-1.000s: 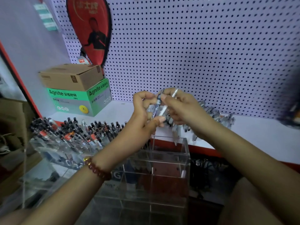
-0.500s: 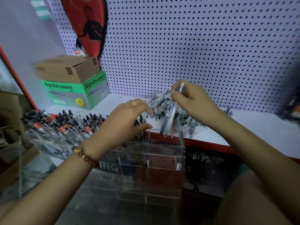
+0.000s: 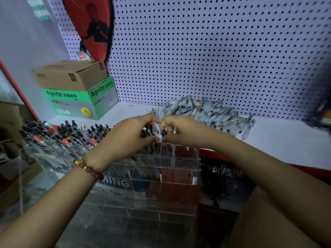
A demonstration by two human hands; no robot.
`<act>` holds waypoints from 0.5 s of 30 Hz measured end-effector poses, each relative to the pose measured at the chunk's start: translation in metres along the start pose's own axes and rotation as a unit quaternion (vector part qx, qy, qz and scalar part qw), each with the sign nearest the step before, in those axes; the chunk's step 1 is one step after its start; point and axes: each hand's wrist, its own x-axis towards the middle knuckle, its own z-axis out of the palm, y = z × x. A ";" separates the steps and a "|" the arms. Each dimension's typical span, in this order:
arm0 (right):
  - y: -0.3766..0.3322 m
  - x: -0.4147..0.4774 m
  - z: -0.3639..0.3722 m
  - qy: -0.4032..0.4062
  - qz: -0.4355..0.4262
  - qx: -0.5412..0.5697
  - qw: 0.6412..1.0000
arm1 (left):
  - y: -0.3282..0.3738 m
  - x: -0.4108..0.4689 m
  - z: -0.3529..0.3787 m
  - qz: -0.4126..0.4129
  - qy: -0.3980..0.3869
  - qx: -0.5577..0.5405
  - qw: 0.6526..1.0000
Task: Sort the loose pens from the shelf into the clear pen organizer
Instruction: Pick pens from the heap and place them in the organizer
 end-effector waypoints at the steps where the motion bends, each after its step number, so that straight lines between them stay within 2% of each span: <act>1: 0.000 0.001 0.000 0.000 0.008 0.015 1.000 | -0.001 0.000 0.000 0.000 0.000 0.000 1.000; 4: -0.001 0.002 0.001 -0.002 0.058 0.133 0.989 | -0.003 0.000 0.001 -0.001 -0.001 -0.005 1.000; 7: -0.004 0.000 0.000 -0.032 0.125 0.304 0.944 | -0.004 0.001 0.000 -0.005 -0.006 -0.021 1.000; 12: -0.001 0.000 0.001 -0.128 0.128 0.372 0.910 | -0.006 0.003 -0.005 -0.005 -0.016 -0.057 0.998; 15: 0.001 0.001 0.003 -0.118 0.109 0.303 0.940 | -0.006 0.003 -0.007 -0.002 -0.012 -0.072 0.997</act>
